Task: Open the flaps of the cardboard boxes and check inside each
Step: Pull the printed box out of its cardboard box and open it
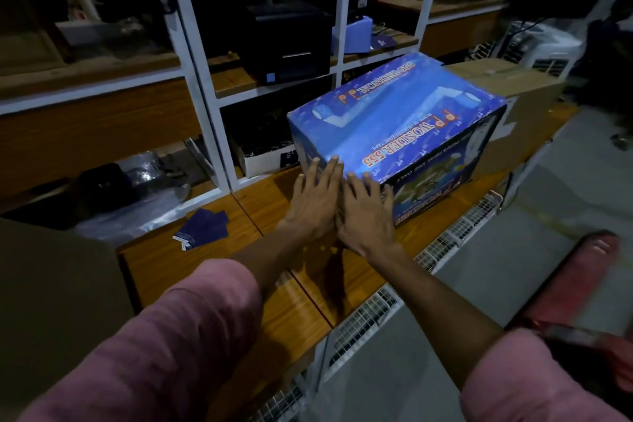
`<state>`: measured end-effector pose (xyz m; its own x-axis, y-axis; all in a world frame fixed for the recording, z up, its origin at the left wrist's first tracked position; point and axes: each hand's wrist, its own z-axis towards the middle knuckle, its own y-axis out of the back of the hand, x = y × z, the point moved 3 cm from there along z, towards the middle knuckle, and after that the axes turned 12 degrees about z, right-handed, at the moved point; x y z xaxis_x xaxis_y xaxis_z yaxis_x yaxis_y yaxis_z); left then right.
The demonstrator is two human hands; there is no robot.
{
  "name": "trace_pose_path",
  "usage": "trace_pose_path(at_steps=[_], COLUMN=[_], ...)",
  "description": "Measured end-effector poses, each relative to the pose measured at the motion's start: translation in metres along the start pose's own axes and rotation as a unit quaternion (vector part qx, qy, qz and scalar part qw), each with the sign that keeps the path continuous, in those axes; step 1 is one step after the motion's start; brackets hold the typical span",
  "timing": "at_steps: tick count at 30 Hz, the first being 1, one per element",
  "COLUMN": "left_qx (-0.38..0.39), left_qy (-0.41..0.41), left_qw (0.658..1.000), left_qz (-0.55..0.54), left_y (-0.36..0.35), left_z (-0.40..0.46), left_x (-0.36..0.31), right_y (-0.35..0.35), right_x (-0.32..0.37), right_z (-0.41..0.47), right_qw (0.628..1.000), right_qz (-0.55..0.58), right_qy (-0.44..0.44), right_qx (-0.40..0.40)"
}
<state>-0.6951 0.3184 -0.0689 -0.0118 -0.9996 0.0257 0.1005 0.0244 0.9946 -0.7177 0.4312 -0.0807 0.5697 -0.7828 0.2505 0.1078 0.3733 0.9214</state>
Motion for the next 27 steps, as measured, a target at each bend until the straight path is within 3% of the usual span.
trace_pose_path(at_steps=[3,6,11,13,15,16,18,21,23,25,27], left_qx=[0.011,0.020,0.097,0.131,0.124,0.091,-0.043,-0.306,-0.386,-0.310,-0.154], left_qy=[-0.004,0.045,0.071,0.066,0.086,0.103,0.123,0.111,0.058,0.037,0.066], left_qw=[0.999,0.998,0.993,0.989,0.989,0.990,0.988,0.937,0.917,0.950,0.984], left_qz=[0.034,0.024,0.022,0.026,-0.010,-0.040,-0.088,-0.125,-0.087,-0.023,0.061], left_y=[-0.010,-0.023,-0.033,-0.023,-0.004,0.006,0.031,0.085,0.118,0.131,0.124], left_z=[-0.016,-0.047,-0.103,-0.118,-0.126,-0.127,-0.128,-0.127,-0.119,-0.106,-0.096], left_x=[0.012,0.027,0.052,0.058,0.064,0.066,0.068,0.053,0.034,0.024,0.029], right_y=[-0.010,-0.025,-0.047,-0.051,-0.044,-0.038,-0.023,0.000,0.010,0.014,0.013], right_x=[0.021,0.045,0.077,0.080,0.081,0.081,0.082,0.080,0.079,0.079,0.076], right_z=[-0.021,-0.034,-0.058,-0.066,-0.070,-0.071,-0.072,-0.072,-0.070,-0.069,-0.068], right_qw=[0.999,0.998,0.994,0.990,0.973,0.957,0.919,0.869,0.861,0.866,0.870], right_qz=[0.000,0.025,0.071,0.129,0.230,0.282,0.370,0.450,0.455,0.451,0.453], right_qy=[0.026,0.060,0.072,0.052,0.023,0.005,-0.032,-0.085,-0.075,-0.061,-0.069], right_qx=[-0.019,-0.007,0.035,0.027,-0.031,-0.070,-0.136,-0.189,-0.213,-0.207,-0.184])
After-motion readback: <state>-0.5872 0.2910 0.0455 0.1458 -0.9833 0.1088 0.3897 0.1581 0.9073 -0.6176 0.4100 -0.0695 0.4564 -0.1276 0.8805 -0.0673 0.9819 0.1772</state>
